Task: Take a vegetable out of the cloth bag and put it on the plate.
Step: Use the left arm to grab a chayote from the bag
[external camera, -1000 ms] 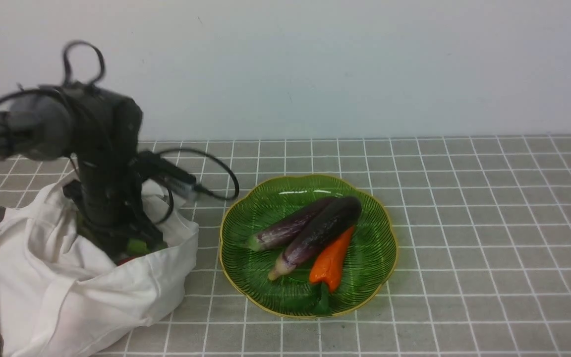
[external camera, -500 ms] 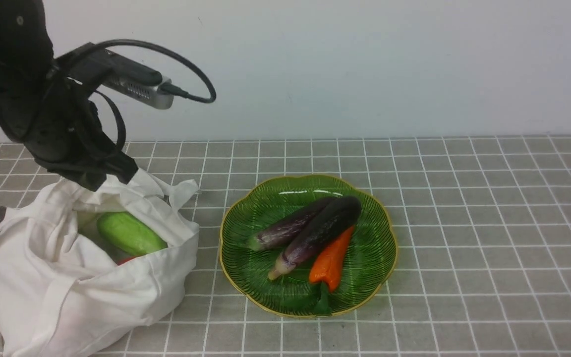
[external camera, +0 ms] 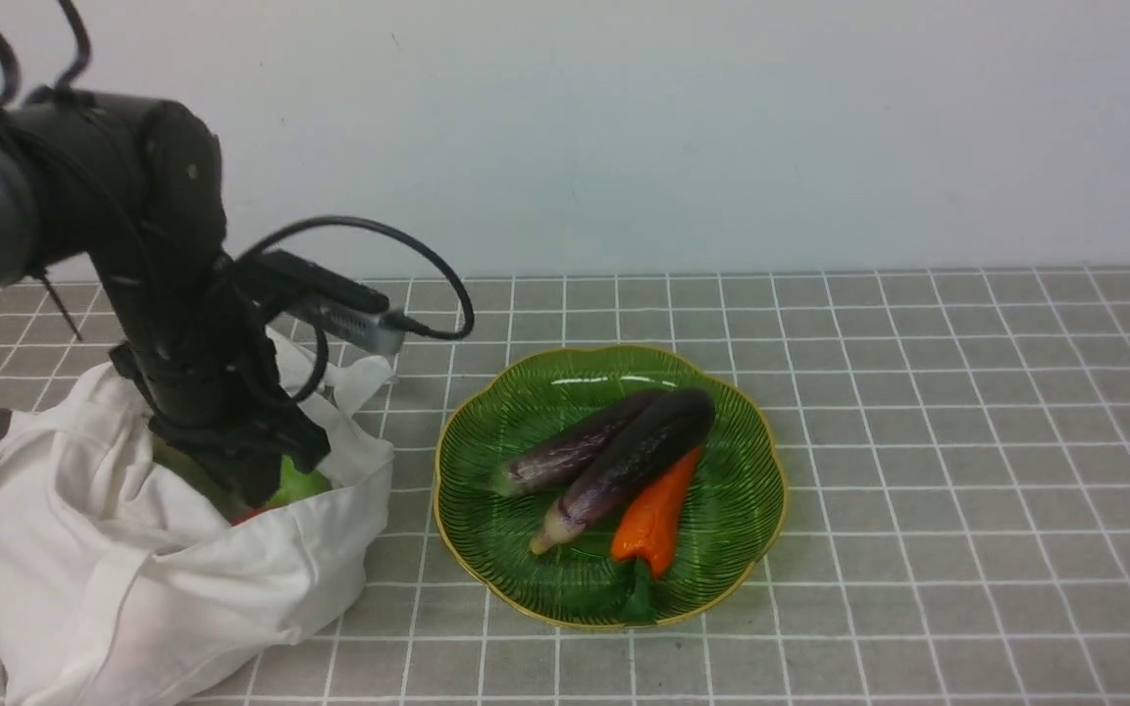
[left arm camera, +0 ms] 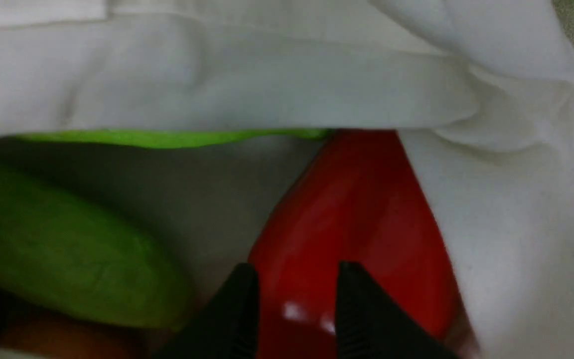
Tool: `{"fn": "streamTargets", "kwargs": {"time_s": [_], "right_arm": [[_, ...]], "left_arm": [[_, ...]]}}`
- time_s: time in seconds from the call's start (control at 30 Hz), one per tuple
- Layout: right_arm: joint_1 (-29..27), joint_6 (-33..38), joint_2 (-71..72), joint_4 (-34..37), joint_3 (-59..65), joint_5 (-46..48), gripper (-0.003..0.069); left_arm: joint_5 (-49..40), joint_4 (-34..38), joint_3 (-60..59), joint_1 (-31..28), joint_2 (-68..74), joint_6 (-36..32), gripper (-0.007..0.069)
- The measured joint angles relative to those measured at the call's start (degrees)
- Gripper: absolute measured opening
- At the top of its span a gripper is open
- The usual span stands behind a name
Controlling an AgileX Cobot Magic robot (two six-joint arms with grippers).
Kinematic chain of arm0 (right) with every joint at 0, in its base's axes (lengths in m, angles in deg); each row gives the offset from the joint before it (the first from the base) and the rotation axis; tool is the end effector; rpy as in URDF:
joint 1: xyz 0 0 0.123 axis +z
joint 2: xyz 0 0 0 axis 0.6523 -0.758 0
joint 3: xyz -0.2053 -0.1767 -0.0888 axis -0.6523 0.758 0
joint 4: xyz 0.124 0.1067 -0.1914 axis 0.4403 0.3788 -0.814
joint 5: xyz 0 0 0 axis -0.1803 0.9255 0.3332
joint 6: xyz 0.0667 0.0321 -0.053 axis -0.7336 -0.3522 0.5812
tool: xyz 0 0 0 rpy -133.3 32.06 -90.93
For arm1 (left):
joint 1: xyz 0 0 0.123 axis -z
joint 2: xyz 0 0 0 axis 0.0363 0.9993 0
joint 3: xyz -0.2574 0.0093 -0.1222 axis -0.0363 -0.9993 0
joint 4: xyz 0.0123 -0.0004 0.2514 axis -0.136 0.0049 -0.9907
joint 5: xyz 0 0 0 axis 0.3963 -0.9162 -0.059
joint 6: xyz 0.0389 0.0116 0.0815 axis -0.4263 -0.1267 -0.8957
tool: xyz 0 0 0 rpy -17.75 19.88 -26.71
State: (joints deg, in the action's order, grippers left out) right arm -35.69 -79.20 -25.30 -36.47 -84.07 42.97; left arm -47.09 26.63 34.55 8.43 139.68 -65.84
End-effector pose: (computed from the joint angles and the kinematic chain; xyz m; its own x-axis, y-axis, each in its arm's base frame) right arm 0.0525 0.0038 0.1723 -0.2972 0.0506 -0.9535 -0.0562 0.9959 0.0704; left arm 0.3517 -0.0666 0.2143 -0.8810 0.4727 -0.0182 0.4729 0.8810 -0.0101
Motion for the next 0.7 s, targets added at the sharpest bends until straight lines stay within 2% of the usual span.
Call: {"fn": "streamTargets", "kwargs": {"time_s": [0.03, 0.07, 0.17, 0.33, 0.47, 0.53, 0.63, 0.67, 0.7], "right_arm": [[0.0, 0.0, 0.0, 0.0, 0.0, 0.0, -0.0015], [0.0, 0.0, 0.0, 0.0, 0.0, 0.0, -0.0015], [0.0, 0.0, 0.0, 0.0, 0.0, 0.0, -0.0015], [0.0, 0.0, 0.0, 0.0, 0.0, 0.0, -0.0015], [0.0, 0.0, 0.0, 0.0, 0.0, 0.0, -0.0015], [0.0, 0.0, 0.0, 0.0, 0.0, 0.0, -0.0015], [0.0, 0.0, 0.0, 0.0, 0.0, 0.0, -0.0015], [0.0, 0.0, 0.0, 0.0, 0.0, 0.0, -0.0015], [0.0, 0.0, 0.0, 0.0, 0.0, 0.0, -0.0015]], "left_arm": [[0.0, 0.22, 0.0, 0.0, 0.75, -0.18, 0.0259], [0.0, 0.46, 0.0, 0.0, 2.17, -0.46, 0.0339], [0.76, 0.63, 0.35, 0.0, 4.18, -0.46, 0.0477], [2.51, 0.63, 0.31, 0.0, 8.0, -0.63, 0.0585], [4.11, -0.15, 0.22, 0.0, 9.88, -0.82, 0.0582], [4.52, -0.31, 0.22, 0.0, 10.6, -0.87, 0.0547], [4.57, -0.42, 0.22, 0.0, 10.71, -0.87, 0.0435], [4.57, -0.52, 0.22, 0.0, 10.71, -0.87, 0.0423], [4.57, -0.95, 0.22, 0.0, 10.76, -0.81, 0.029]]}}
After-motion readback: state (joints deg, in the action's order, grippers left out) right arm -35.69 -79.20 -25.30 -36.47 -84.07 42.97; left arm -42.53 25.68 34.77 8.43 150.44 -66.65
